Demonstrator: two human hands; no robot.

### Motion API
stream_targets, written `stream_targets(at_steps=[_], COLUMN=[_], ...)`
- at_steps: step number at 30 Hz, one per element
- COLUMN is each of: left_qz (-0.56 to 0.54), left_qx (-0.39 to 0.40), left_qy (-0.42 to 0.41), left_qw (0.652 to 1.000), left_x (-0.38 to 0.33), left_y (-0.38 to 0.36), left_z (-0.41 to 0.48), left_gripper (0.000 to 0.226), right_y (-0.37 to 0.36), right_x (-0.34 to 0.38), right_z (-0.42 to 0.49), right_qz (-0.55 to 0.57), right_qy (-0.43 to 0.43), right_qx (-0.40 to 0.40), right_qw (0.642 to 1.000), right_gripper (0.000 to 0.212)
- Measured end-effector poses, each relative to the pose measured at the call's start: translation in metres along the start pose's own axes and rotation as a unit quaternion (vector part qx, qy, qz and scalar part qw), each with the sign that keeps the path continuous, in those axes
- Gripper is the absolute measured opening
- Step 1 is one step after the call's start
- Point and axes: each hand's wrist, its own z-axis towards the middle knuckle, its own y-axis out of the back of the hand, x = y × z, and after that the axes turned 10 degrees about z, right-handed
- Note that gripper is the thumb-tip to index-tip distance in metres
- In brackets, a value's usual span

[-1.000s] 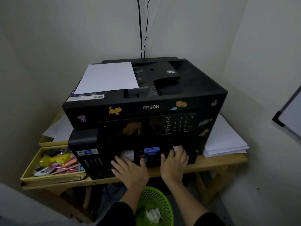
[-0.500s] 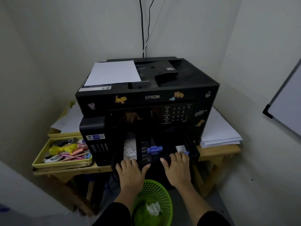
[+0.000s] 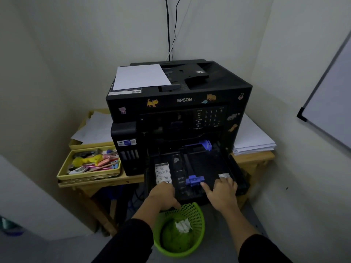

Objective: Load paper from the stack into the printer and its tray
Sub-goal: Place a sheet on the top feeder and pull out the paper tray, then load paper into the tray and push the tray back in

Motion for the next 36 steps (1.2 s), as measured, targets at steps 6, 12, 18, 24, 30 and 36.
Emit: stream_targets(at_steps=[6, 12, 18, 24, 30, 36], left_qz=[0.043, 0.06, 0.012, -0.027, -0.038, -0.121], left_qx=[0.021, 0.024, 0.023, 0.04, 0.047, 0.104], left_qy=[-0.031, -0.048, -0.045, -0.057, -0.069, -0.061], left_qw=[0.998, 0.997, 0.999, 0.997, 0.996, 0.985], left_x=[-0.001, 0.002, 0.007, 0.012, 0.012, 0.011], left_y=[0.004, 0.003, 0.001, 0.003, 0.0, 0.007], left_z=[-0.006, -0.008, -0.005, -0.005, -0.001, 0.002], left_gripper=[0.043, 0.044, 0.047, 0.054, 0.047, 0.04], right_y=[0.002, 0.003, 0.005, 0.01, 0.016, 0.021], right_x=[-0.001, 0.001, 0.004, 0.009, 0.014, 0.034], right_z=[-0.008, -0.013, -0.011, -0.007, -0.006, 0.006], right_qz=[0.027, 0.055, 0.033, 0.01, -0.021, -0.03], right_qy=[-0.029, -0.043, -0.053, -0.053, -0.056, -0.075], right_qx=[0.003, -0.003, 0.006, 0.036, 0.06, 0.04], right_qw=[0.999, 0.998, 0.998, 0.998, 0.996, 0.996], right_gripper=[0.034, 0.02, 0.031, 0.025, 0.034, 0.03])
